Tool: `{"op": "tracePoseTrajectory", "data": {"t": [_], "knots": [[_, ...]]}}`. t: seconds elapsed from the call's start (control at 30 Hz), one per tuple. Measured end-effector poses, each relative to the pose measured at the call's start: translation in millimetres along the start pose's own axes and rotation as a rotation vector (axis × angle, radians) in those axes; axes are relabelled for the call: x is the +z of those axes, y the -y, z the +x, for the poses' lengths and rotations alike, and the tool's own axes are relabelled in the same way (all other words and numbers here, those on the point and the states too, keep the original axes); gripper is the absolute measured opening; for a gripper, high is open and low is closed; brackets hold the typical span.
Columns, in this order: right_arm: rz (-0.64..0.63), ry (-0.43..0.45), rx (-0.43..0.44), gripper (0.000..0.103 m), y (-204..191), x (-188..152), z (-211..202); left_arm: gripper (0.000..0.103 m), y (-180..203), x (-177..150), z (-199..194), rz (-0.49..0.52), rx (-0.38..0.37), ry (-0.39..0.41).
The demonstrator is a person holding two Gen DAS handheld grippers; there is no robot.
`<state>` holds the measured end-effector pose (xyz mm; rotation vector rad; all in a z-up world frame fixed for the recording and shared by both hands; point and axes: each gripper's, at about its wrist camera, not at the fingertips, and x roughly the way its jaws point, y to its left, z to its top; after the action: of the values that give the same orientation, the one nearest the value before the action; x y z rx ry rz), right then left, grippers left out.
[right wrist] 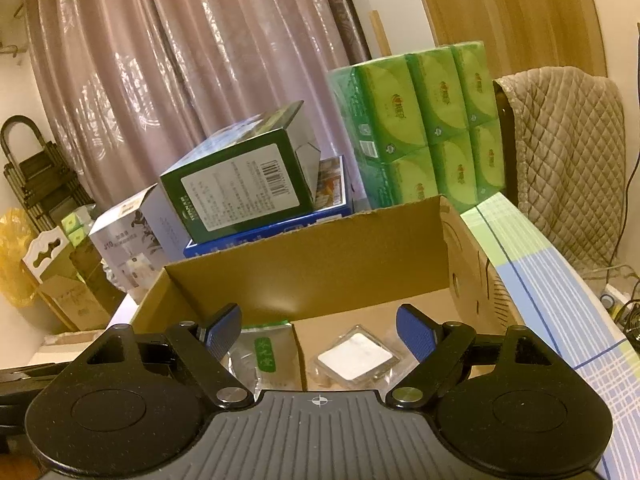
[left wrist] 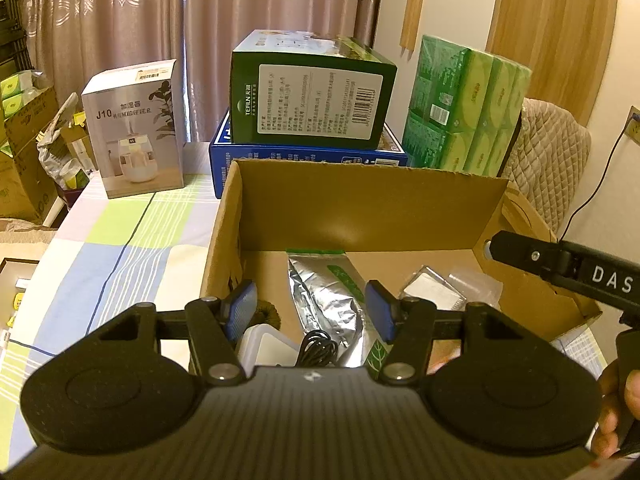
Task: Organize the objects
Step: 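Withdraw both grippers from the box toward the black car and shaver box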
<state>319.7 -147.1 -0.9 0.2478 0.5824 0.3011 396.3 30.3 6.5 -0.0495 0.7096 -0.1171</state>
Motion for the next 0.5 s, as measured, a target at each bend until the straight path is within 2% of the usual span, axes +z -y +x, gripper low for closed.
{"op": "tracePoseTrajectory", "data": {"t": [0.5], "knots": [[-0.008,0.000,-0.002,0.082,-0.7,0.0,-0.4,0.055,0.8,-0.7,1.9,0.005,0.001,-0.002]]}}
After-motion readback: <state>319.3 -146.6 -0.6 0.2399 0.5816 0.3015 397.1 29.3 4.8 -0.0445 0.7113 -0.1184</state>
